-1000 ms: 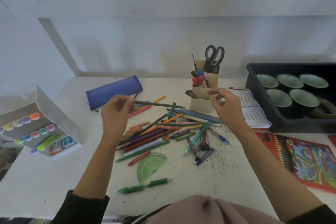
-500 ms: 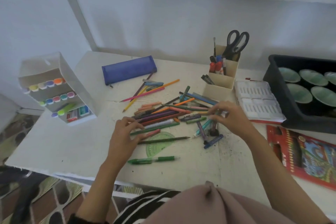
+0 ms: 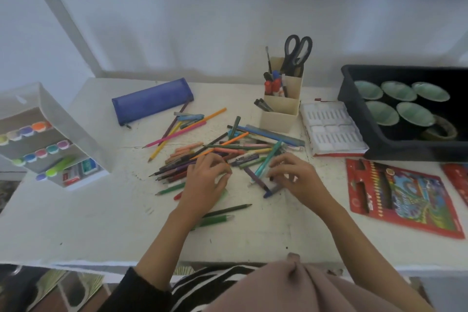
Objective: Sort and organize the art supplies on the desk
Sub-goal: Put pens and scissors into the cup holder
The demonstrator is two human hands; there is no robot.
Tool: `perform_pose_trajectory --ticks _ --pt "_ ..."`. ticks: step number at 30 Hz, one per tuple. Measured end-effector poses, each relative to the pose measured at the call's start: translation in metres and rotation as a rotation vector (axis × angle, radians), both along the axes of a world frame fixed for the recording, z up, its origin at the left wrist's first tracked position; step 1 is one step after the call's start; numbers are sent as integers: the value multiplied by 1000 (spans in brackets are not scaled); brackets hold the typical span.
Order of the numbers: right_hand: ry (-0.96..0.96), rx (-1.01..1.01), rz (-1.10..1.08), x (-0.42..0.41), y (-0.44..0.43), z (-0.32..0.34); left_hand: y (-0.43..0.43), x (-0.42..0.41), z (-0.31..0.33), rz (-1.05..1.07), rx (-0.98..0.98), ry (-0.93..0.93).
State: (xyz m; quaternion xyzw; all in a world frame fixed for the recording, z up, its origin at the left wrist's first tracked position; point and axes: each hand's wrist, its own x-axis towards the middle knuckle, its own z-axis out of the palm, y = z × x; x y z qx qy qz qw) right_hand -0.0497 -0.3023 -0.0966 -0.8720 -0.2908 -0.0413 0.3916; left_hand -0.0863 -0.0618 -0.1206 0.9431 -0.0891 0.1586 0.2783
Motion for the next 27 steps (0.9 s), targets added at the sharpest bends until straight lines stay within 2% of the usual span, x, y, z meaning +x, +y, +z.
perform_pose_trajectory --ticks 2,4,8,12,18,21,27 --pt "-55 185 -128 0 -3 11 -4 8 2 3 17 11" --pt "-3 357 -234 2 -7 23 -8 19 4 14 66 20" --pt "89 517 -317 7 -13 36 -19 54 15 -15 208 66" --pt "69 576 -346 11 -17 39 -34 95 23 -12 497 166" --pt "78 583 -384 18 -26 47 -40 121 37 -21 738 276" --pt "76 584 -389 27 -28 52 -39 123 44 -39 758 334" --pt "59 625 -398 40 -19 57 -22 118 53 -207 655 404"
